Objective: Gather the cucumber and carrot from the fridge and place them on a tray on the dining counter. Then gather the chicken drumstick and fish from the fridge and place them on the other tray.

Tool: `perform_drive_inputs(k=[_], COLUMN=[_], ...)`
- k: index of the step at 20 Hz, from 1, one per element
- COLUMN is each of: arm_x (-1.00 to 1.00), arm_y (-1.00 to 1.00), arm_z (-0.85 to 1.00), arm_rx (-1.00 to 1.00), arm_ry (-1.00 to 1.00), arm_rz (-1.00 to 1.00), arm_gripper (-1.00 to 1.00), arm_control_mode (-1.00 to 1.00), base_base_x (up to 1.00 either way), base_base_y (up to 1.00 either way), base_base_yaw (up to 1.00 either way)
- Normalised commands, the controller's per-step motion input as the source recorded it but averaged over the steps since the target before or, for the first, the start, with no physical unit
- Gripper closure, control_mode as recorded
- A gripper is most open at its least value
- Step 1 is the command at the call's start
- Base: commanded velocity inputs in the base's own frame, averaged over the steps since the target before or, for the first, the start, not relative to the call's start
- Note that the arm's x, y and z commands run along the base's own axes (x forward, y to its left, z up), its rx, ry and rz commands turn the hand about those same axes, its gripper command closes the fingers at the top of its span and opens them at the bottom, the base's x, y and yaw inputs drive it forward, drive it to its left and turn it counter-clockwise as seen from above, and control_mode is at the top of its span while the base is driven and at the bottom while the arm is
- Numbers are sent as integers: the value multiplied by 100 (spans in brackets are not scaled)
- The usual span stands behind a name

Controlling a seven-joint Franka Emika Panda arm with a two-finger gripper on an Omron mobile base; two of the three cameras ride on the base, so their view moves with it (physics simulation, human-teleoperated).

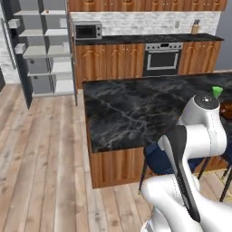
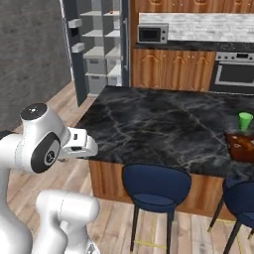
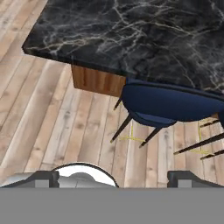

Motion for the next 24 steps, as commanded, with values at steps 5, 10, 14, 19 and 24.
perform_drive_inputs(k=[5, 10, 14, 19, 24], arm_x=[0, 0, 0, 0, 0], arm_y=[0, 0, 0, 0, 0], arm_z=[0, 0, 0, 0, 0], arm_rx=[0, 0, 0, 0, 0], arm_ry=[0, 0, 0, 0, 0], arm_rz=[0, 0, 0, 0, 0], arm_gripper=[-100, -100, -100, -100, -100], arm_control_mode=[100, 100, 100, 100, 100], base_base_x=[23, 64, 96, 100, 100], base_base_y=[100, 100, 100, 99, 71], base_base_yaw=[0, -3, -9, -11, -9])
